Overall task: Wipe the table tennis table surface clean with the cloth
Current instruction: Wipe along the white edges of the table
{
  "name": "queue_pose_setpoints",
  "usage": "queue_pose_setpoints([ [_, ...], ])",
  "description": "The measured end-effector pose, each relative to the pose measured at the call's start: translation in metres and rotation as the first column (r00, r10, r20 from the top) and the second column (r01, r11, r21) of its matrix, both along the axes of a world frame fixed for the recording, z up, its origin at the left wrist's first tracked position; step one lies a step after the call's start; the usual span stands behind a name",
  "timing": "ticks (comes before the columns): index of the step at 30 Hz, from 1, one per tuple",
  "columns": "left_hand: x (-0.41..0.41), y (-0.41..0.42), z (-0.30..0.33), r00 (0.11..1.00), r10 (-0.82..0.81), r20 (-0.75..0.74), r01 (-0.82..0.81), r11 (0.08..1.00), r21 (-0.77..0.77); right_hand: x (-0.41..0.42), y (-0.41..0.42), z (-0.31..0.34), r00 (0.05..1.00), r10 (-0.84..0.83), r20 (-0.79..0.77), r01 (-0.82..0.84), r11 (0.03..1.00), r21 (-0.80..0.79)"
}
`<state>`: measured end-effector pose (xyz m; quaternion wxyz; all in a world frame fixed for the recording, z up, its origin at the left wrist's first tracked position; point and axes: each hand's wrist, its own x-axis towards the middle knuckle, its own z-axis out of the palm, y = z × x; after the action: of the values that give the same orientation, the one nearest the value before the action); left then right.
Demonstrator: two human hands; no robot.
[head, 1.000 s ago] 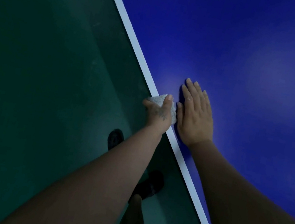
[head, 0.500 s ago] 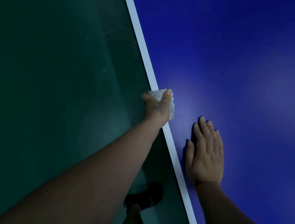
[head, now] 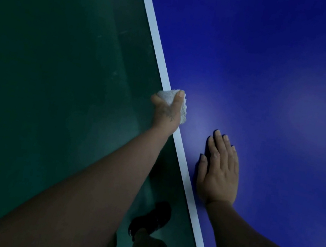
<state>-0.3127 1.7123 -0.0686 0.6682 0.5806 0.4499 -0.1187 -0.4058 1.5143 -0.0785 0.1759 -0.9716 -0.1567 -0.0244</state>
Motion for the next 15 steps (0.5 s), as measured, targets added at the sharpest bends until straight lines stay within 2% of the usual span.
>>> queue_pose_setpoints([
  [2, -0.022, -0.017, -0.012, 1.000, 0.021, 0.010, -0.021, 0.998, -0.061, 0.000, 0.000, -0.001, 1.000, -0.003, -0.004, 0.003, 1.000, 0.001],
  [5, -0.058, -0.042, 0.011, 0.995, 0.047, -0.086, -0.055, 0.995, -0.089, 0.000, 0.000, -0.001, 1.000, 0.004, 0.002, -0.004, 1.000, -0.013],
  [9, -0.115, -0.069, 0.024, 0.986, -0.084, -0.144, 0.062, 0.987, -0.150, 0.000, -0.001, -0.004, 1.000, -0.004, 0.027, 0.005, 1.000, -0.024],
  [13, -0.131, -0.084, 0.017, 0.988, -0.136, -0.072, 0.129, 0.987, -0.097, -0.001, -0.002, -0.005, 0.999, -0.006, 0.036, 0.006, 1.000, -0.019],
  [15, -0.117, -0.078, 0.013, 0.989, -0.109, -0.095, 0.098, 0.989, -0.114, -0.001, -0.003, -0.005, 0.999, 0.002, 0.034, -0.001, 1.000, -0.010],
])
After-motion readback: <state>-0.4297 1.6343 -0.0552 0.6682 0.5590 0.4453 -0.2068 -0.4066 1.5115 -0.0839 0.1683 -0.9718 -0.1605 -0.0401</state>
